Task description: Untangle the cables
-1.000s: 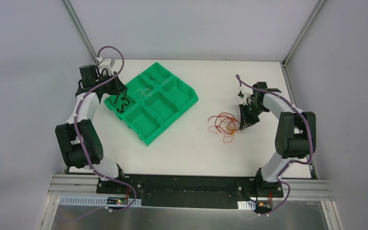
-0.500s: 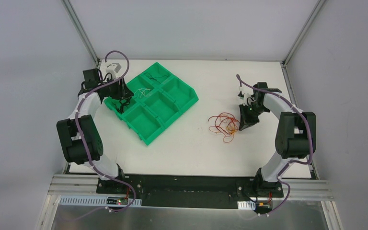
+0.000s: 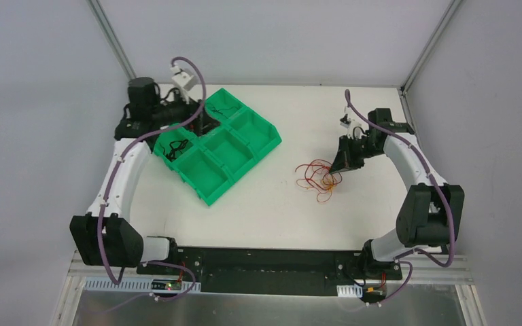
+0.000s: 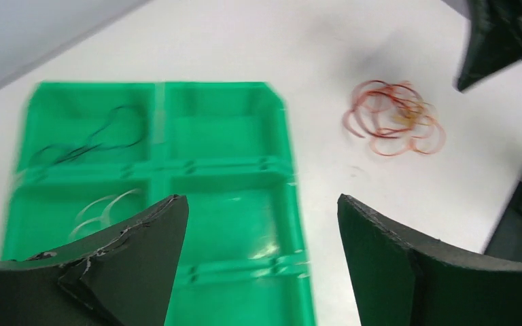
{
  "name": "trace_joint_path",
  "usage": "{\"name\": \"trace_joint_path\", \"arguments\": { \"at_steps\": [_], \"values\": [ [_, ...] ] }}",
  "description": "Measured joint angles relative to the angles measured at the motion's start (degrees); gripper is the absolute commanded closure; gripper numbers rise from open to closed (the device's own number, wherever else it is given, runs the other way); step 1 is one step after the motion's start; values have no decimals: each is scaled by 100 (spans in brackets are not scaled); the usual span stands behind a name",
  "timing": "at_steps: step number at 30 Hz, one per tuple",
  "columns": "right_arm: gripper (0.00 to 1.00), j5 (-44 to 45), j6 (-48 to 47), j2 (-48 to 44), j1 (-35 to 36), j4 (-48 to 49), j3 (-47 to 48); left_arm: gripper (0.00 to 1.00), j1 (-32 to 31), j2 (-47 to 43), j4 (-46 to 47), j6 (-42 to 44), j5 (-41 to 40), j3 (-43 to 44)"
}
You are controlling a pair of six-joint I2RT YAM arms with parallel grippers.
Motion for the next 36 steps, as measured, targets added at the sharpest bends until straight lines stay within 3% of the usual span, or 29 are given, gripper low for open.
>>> {"name": "trace_joint_path", "arguments": {
  "at_steps": [2, 5, 10, 17, 21, 22, 23, 24, 25, 26, 31, 36],
  "values": [
    [60, 13, 127, -166, 2, 0, 83, 18, -708, 42, -39, -70, -107, 17],
    [44, 485, 313, -190, 4, 52, 146, 14, -1692, 385, -83, -227, -216, 55],
    [29, 1237, 588, 114, 9, 284, 140, 15, -2747, 1279, -118, -704, -426, 155],
    [24, 1762, 798, 1250, 68, 649, 264, 14, -2944, 1958, 140, -1596, -627, 164],
    [35, 1751, 905, 1808, 208, 699, 321, 11, -2942, 1904, 343, -1714, -756, 146],
    [46, 1711, 933, 1871, 264, 649, 387, 11, -2942, 1869, 354, -1718, -772, 120],
    [64, 1670, 949, 1904, 319, 671, 422, 10, -2940, 1814, 352, -1716, -793, 83],
    [73, 1598, 960, 1952, 389, 715, 450, 9, -2940, 1749, 345, -1705, -811, 42],
    [90, 1537, 914, 1991, 442, 745, 452, 7, -2927, 1672, 319, -1679, -839, 15],
    [99, 1436, 944, 2035, 503, 750, 452, 6, -2898, 1596, 299, -1644, -848, -4],
    [100, 938, 817, 1908, 654, 625, 455, 1, -2605, 890, 42, -1419, -866, -50],
    [100, 413, 291, 763, 643, 190, 629, 1, -2083, -179, -262, -1108, -964, -48]
  ]
}}
